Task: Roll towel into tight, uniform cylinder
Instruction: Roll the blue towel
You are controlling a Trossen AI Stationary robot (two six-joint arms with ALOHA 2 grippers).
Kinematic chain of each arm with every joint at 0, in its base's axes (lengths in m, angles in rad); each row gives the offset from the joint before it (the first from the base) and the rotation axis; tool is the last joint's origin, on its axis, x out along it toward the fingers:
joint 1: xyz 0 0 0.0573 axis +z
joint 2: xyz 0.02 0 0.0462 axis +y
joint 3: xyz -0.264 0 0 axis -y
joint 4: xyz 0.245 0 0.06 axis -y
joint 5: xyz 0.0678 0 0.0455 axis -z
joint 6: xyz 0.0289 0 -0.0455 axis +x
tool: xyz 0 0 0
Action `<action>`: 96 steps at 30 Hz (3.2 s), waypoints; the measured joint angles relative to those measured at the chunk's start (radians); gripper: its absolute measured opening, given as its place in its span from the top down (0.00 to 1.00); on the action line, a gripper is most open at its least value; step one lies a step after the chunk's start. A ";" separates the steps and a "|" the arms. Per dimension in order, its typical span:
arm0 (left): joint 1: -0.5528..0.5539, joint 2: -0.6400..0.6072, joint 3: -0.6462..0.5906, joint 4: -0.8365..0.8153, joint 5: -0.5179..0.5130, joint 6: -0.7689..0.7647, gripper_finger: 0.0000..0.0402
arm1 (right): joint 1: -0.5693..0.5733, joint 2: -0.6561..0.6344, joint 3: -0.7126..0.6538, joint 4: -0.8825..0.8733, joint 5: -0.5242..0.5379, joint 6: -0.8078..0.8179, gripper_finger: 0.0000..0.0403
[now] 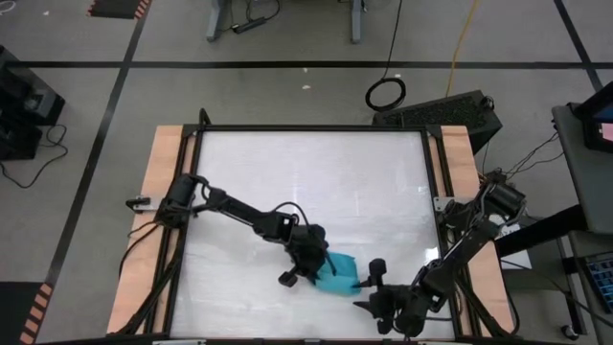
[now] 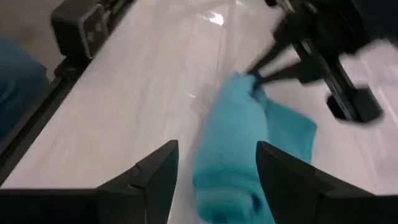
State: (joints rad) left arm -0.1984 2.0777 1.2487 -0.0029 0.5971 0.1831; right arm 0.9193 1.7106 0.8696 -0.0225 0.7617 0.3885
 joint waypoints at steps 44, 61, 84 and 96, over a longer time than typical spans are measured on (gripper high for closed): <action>0.055 -0.003 0.003 0.013 0.156 -0.209 0.84 | -0.045 0.216 0.002 0.105 -0.065 0.463 0.95; -0.160 -0.189 0.003 -0.191 -0.387 0.136 0.53 | -0.151 0.187 0.000 0.178 -0.256 0.525 0.96; -0.247 -0.072 0.005 -0.267 -0.690 0.267 0.53 | -0.272 0.187 -0.002 0.409 -0.405 0.466 0.95; -0.164 -0.066 0.005 -0.276 -0.573 0.171 0.67 | -0.305 0.158 -0.002 0.387 -0.476 0.516 0.80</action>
State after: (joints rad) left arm -0.3622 2.0121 1.2537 -0.2792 0.0240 0.3538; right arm 0.6144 1.8682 0.8680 0.3642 0.2855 0.9043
